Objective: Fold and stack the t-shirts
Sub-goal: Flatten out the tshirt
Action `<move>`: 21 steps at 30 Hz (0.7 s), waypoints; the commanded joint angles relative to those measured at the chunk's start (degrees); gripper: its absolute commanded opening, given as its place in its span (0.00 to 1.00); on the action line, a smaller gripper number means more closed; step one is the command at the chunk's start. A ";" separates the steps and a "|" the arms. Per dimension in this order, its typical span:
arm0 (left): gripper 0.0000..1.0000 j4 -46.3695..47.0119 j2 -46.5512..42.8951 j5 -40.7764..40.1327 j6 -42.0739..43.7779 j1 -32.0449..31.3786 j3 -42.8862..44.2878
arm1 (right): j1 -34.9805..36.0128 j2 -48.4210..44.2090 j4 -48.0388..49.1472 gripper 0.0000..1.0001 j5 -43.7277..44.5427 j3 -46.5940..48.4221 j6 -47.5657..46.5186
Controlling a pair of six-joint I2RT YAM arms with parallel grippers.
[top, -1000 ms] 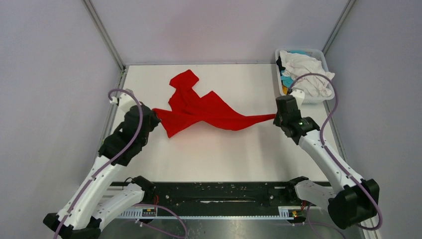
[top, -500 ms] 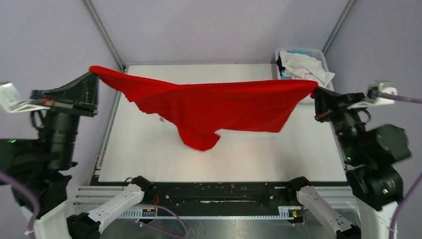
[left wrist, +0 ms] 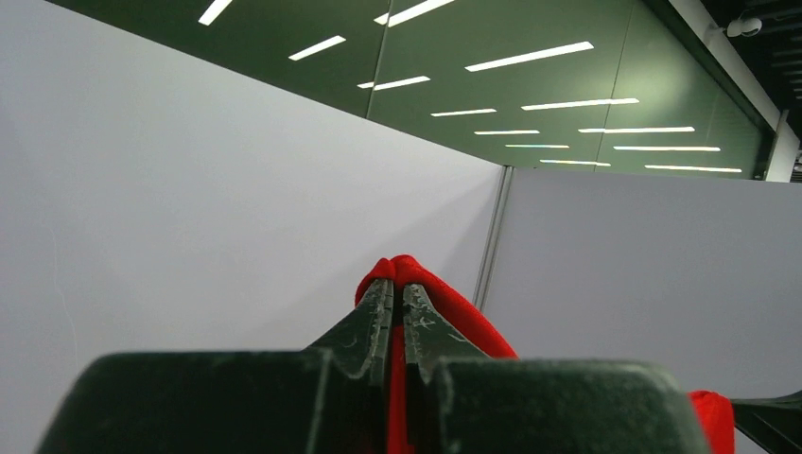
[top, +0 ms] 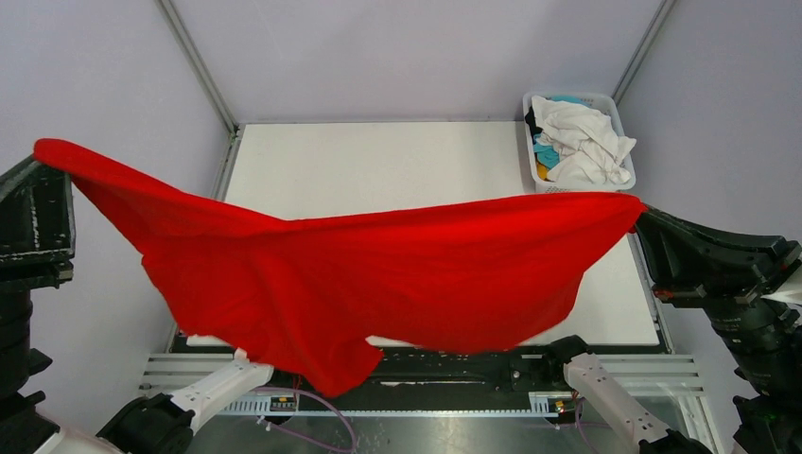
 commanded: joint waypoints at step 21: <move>0.20 16.46 63.95 -28.85 12.63 8.90 -19.05 | -3.55 41.01 26.17 0.30 37.63 -36.86 -0.77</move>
